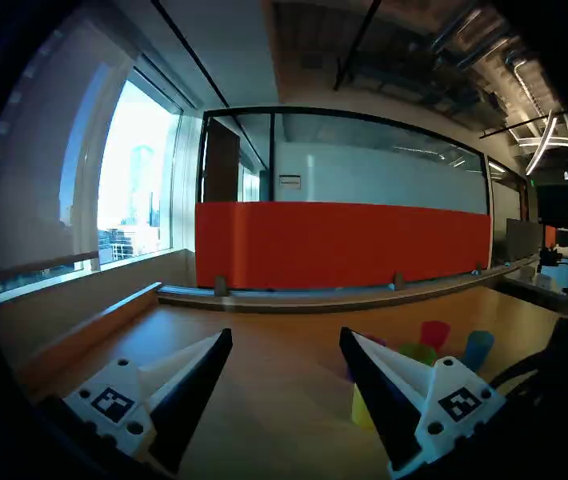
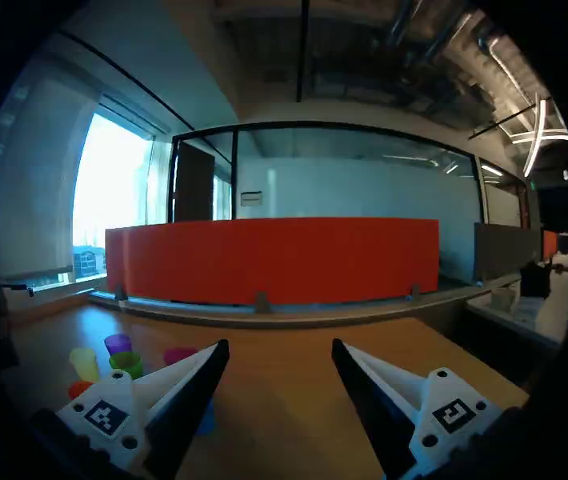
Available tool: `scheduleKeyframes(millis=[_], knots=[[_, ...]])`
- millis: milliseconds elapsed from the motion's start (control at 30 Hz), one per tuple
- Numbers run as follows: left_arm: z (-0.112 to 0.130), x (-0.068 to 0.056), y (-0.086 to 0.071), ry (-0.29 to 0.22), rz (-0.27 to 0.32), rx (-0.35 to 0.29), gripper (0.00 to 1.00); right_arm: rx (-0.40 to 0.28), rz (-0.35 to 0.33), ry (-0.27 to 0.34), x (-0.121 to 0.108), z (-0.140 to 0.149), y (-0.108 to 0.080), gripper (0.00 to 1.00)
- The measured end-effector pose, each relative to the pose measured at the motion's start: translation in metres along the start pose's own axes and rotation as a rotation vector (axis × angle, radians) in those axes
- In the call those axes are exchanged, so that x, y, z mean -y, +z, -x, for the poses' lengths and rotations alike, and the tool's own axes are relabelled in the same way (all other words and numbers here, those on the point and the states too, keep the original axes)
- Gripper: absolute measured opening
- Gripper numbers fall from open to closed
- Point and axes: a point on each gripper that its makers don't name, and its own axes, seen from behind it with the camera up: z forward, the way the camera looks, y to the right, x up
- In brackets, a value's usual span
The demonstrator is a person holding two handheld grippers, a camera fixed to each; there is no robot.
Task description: Pour water
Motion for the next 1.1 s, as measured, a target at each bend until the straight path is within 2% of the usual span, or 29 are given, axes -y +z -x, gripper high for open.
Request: scheduleKeyframes(millis=[100, 333, 533, 700, 900, 1000, 1100], knots=[[-0.019, -0.003, 0.004, -0.004, 0.014, -0.005, 1.0, 0.003, -0.012, 0.01, 0.002, -0.022, 0.005, 1.0], [-0.083, -0.015, 0.008, -0.001, 0.069, -0.04, 1.0, -0.004, -0.066, 0.005, 0.015, -0.079, 0.015, 1.0], [-0.116, -0.02, 0.012, -0.012, 0.106, -0.029, 1.0, -0.007, -0.086, -0.013, 0.021, -0.118, 0.022, 1.0], [-0.126, -0.022, 0.013, -0.021, 0.133, -0.017, 1.0, -0.005, -0.096, -0.02, 0.023, -0.13, 0.022, 0.99], [-0.127, -0.027, 0.015, -0.016, 0.169, -0.017, 1.0, 0.019, -0.122, -0.03, 0.028, -0.124, 0.024, 1.0], [-0.131, -0.037, 0.015, -0.02, 0.216, -0.027, 1.0, 0.021, -0.154, -0.039, 0.034, -0.121, 0.026, 1.0], [-0.132, -0.051, 0.014, -0.027, 0.289, -0.022, 1.0, 0.022, -0.207, -0.051, 0.046, -0.118, 0.026, 1.0]])
